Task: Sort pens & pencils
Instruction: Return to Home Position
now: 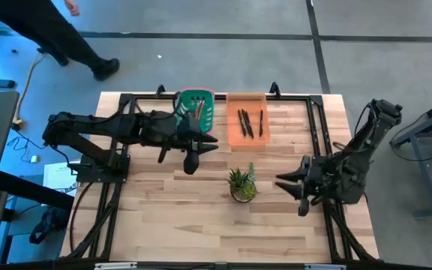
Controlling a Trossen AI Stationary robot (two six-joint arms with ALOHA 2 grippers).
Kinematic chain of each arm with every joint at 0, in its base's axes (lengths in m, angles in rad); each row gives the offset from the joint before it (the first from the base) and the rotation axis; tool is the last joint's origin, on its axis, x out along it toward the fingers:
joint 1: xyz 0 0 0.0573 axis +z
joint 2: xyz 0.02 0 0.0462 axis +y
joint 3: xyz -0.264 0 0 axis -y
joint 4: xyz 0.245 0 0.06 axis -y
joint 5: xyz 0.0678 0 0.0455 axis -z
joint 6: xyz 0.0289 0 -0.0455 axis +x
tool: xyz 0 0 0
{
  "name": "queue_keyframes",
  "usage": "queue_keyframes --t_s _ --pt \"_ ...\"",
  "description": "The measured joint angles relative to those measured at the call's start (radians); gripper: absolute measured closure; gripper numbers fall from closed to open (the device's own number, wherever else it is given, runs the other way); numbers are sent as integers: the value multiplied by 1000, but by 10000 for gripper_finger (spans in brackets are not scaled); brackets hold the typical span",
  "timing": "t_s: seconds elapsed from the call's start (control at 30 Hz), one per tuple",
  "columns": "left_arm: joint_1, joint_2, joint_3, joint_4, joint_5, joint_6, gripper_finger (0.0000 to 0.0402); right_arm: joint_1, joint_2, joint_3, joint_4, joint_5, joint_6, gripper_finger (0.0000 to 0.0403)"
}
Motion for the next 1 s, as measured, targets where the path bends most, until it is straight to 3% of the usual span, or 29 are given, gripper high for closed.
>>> queue_keyframes --t_s 0.43,0.6,0.7,0.83,1.0 --pt "-116 -84 0 44 -33 -8 311 -48 -212 0 8 -8 -310 306" --pt "-119 -124 -2 0 -104 -231 311 -62 -283 0 9 -19 -391 306" --pt "-118 -145 -2 -16 -115 -312 311 -83 -327 0 -11 -102 -416 306" --pt "-164 -153 0 44 -112 -203 311 -140 -382 0 -66 -262 -384 306" --pt "-267 -149 -1 176 -106 111 311 -227 -416 0 -123 -398 -341 306"
